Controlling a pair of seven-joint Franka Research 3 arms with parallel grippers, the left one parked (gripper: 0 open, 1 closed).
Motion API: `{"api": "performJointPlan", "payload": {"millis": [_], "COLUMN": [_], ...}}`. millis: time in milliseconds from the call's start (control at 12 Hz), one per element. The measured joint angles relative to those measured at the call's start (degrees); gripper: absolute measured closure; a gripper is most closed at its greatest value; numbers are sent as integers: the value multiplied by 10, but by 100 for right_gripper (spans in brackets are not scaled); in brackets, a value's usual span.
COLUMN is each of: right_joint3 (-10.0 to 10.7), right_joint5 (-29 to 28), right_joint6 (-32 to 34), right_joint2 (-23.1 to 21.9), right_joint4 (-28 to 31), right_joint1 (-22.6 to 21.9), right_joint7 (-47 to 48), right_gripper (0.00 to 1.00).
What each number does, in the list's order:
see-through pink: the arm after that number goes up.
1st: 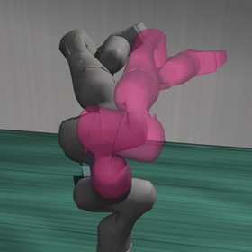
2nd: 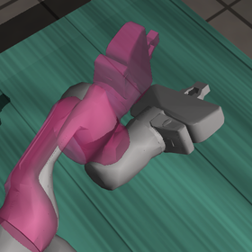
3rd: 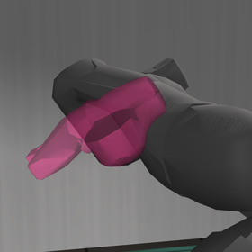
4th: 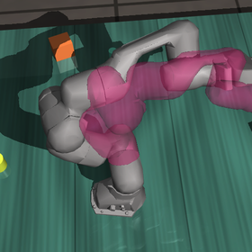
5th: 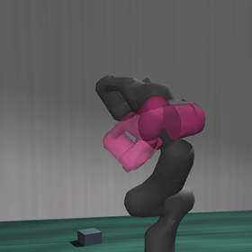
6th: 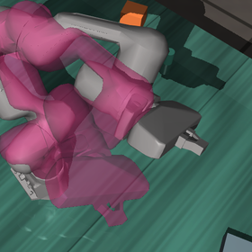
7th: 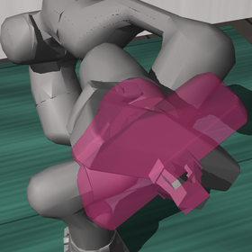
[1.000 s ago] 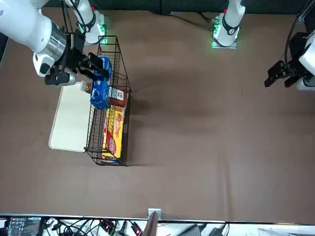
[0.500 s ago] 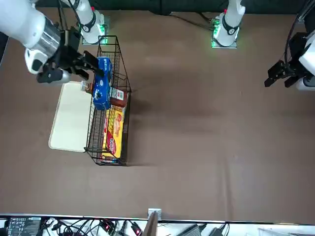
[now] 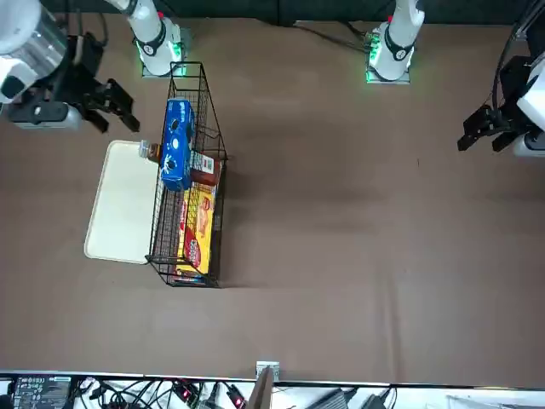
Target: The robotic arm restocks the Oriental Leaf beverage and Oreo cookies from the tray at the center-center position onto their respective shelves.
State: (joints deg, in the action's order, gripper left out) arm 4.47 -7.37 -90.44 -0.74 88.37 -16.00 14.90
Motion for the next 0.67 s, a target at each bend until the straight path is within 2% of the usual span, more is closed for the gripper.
{"api": "performJointPlan", "payload": {"millis": [333,667], "right_joint3": [3,3], "right_joint5": [45,65], "right_joint6": [9,15], "right_joint2": [-3,-10], "right_joint4": [5,16], "right_joint1": [39,67], "right_joint7": [-71,-138], "right_gripper": [0,0]}}
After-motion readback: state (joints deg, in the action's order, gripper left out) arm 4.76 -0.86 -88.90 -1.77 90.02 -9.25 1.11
